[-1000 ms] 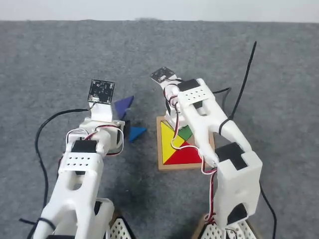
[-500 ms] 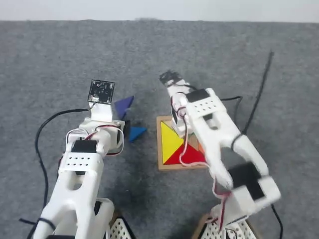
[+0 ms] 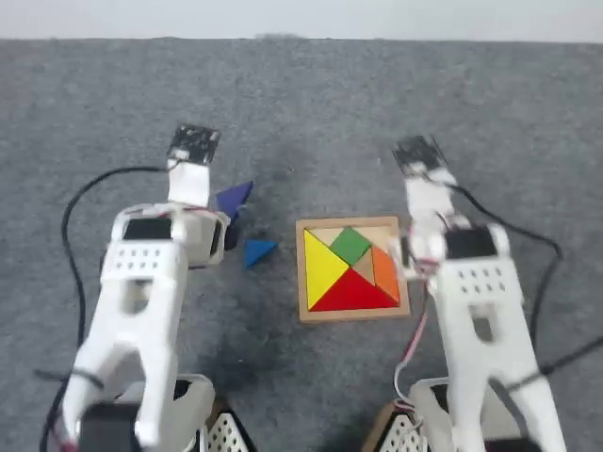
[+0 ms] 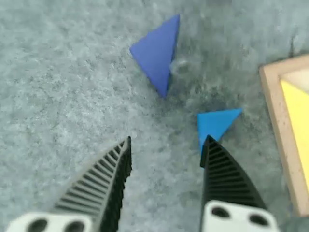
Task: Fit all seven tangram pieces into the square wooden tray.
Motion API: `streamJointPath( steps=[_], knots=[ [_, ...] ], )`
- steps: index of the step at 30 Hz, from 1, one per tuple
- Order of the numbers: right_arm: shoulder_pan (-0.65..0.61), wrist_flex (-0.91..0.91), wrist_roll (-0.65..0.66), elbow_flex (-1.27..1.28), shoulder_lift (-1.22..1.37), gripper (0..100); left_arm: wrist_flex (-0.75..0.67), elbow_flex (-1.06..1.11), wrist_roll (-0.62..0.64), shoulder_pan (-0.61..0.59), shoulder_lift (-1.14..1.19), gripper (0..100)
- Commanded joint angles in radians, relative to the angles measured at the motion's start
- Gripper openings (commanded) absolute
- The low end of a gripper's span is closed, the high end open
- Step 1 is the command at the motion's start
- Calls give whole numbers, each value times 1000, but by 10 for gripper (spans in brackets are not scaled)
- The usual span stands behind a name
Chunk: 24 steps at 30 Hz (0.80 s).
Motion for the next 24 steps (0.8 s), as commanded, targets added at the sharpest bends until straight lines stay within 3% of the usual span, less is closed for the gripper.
streamJointPath(
  steps=[1, 7, 15, 24],
  knots=[
    [107, -94, 44, 169, -119, 74, 91, -188, -129, 28, 135, 224],
    [205, -153, 9, 313, -147, 74, 170, -386, -359, 78, 396, 225],
    [206, -160, 2, 322, -145, 74, 147, -529, -471, 167, 635, 225],
    [203, -160, 0, 322, -145, 74, 100, -529, -491, 158, 713, 225]
  ],
)
